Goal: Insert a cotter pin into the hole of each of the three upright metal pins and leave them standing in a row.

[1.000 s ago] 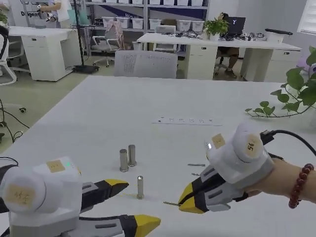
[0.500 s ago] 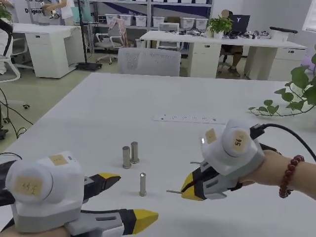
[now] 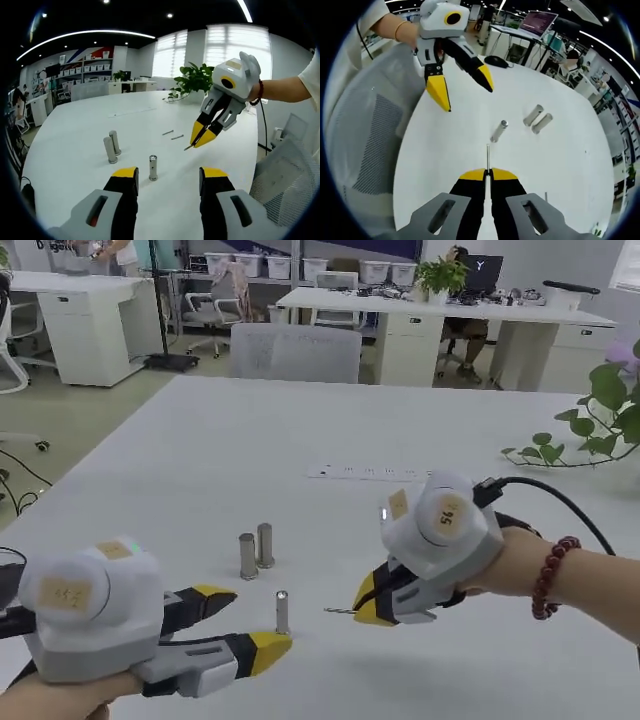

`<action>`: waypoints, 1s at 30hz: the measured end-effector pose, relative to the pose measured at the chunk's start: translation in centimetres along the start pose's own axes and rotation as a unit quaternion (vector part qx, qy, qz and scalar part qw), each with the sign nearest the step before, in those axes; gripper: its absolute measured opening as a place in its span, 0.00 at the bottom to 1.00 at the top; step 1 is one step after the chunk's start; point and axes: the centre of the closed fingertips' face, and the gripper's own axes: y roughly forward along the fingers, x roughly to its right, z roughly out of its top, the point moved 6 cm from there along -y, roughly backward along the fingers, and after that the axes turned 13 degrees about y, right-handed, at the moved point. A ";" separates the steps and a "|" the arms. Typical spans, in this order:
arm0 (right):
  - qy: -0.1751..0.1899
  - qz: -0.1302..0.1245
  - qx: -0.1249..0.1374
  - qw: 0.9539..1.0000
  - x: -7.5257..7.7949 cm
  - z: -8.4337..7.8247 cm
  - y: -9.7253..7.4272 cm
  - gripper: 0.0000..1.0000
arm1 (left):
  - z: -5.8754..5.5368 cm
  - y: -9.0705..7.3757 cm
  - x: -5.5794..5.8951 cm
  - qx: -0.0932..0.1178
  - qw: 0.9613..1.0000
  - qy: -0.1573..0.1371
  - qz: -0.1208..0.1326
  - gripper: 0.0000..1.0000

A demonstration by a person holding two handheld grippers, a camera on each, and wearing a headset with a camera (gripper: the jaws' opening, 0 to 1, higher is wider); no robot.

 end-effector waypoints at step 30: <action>0.002 0.017 -0.008 1.000 2.5 2.2 3.6 0.04 | -2.2 5.6 -2.4 -0.038 0.999 0.006 -0.013 0.26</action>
